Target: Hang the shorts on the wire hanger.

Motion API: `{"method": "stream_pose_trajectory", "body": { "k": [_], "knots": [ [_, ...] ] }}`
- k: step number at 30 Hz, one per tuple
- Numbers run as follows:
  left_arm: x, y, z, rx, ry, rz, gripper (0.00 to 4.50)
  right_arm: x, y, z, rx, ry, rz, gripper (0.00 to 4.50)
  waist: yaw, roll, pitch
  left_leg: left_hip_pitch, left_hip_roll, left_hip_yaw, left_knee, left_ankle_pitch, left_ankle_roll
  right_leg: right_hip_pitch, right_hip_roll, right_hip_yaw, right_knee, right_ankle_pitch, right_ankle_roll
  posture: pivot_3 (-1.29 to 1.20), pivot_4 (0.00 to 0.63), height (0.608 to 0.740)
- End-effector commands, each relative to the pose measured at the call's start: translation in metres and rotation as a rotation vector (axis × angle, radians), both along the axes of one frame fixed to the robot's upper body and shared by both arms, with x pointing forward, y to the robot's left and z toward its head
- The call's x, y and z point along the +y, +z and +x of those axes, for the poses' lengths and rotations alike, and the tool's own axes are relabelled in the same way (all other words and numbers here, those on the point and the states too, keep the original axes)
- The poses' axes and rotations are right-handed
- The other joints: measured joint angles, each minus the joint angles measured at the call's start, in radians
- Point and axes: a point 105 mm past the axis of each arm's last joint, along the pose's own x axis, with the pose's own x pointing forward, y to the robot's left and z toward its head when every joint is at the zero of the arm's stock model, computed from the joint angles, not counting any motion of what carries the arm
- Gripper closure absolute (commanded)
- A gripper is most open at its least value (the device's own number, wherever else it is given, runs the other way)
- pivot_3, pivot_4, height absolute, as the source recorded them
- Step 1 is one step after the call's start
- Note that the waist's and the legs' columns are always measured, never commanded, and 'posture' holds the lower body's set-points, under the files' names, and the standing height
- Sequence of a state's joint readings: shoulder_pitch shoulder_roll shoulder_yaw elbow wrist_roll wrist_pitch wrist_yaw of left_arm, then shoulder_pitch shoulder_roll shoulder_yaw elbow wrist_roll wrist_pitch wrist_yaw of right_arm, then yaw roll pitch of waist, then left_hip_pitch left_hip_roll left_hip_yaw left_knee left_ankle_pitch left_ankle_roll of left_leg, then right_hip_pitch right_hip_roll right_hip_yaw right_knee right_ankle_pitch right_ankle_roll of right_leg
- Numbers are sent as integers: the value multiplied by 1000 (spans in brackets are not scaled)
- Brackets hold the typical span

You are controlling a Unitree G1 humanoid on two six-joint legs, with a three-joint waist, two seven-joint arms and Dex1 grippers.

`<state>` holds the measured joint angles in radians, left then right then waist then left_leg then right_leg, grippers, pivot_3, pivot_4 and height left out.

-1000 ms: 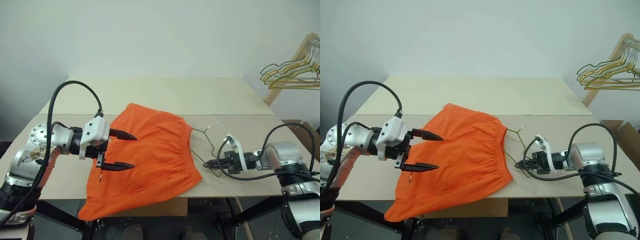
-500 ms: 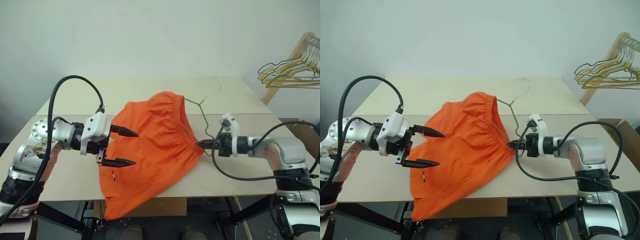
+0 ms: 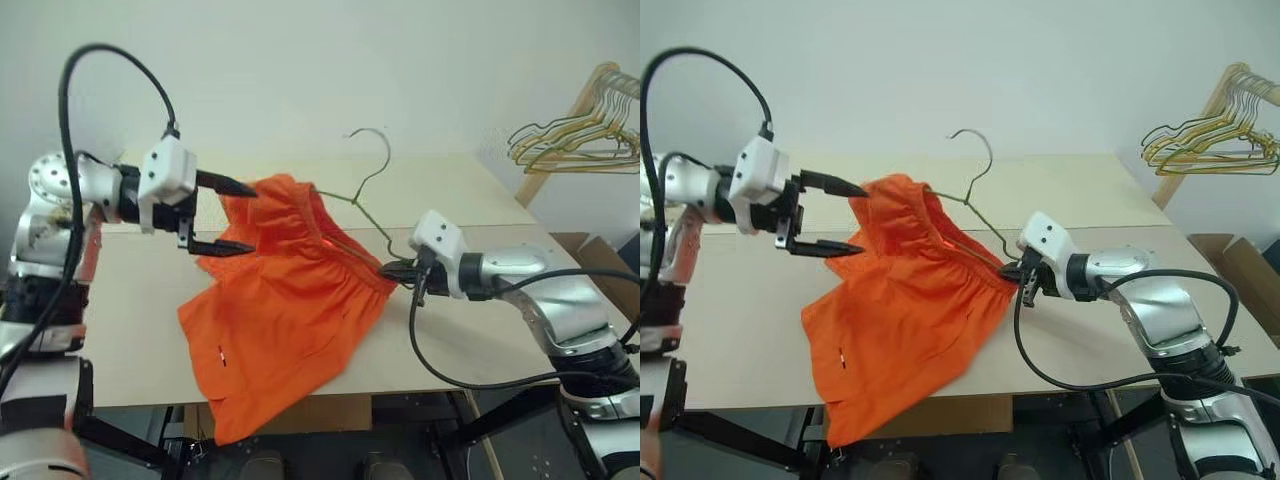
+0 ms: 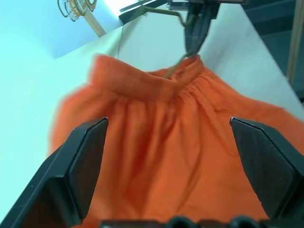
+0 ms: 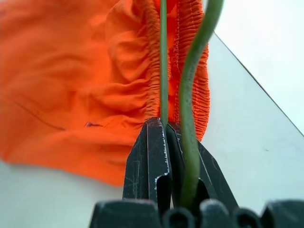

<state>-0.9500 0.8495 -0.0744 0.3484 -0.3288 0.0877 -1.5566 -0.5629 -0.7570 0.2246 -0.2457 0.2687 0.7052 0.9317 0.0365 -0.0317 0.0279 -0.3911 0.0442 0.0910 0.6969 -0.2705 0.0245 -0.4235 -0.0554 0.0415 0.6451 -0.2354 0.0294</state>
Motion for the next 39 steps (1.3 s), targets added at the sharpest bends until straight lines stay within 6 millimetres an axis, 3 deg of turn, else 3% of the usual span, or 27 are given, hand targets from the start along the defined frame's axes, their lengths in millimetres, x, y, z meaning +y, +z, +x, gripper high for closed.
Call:
{"method": "stream_pose_trajectory", "body": {
  "k": [1, 11, 20, 24, 35, 39],
  "knots": [
    [-9, 13, 13, -71, -41, 63, 38, 7, 15, 2, -83, 67, -31, 4500, 0, 0, 0, 0, 0, 0, 0, 0, 0, 0, 0, 0, 0, 0, 0, 73, 0, 740],
    [-30, -23, 35, -15, -115, 265, 38, 12, 19, 1, -77, 137, -78, 4500, -5, 0, 0, -2, 0, 0, 1, 0, 1, -2, 0, 1, 1, 0, 0, 49, 0, 740],
    [-20, -45, 41, 3, -105, 414, 38, 10, 21, -1, -64, 144, -94, 4500, -21, 0, 0, -6, 0, -1, 3, -1, 1, -4, 0, 0, 1, 0, 0, 41, 0, 740],
    [-23, -50, 43, -21, -121, 443, 843, 9, 20, -2, -56, 144, -112, 4500, -23, 0, 0, -7, 0, -1, 4, -1, 2, -4, 0, 0, 1, 0, 0, 39, 0, 740],
    [-31, -51, 42, -21, -153, 437, 4435, 6, 20, -2, -34, 95, -176, 4500, -25, 0, 0, -8, 0, -2, 6, -1, 2, -5, -1, -1, 1, 0, 1, 33, 0, 740],
    [-32, -53, 41, -10, -159, 432, 4478, 7, 21, -3, -38, 93, -187, 4500, -25, 0, 0, -8, 0, -2, 6, -1, 2, -6, 0, -1, 2, 0, 1, 28, 0, 740]
  ]
}}
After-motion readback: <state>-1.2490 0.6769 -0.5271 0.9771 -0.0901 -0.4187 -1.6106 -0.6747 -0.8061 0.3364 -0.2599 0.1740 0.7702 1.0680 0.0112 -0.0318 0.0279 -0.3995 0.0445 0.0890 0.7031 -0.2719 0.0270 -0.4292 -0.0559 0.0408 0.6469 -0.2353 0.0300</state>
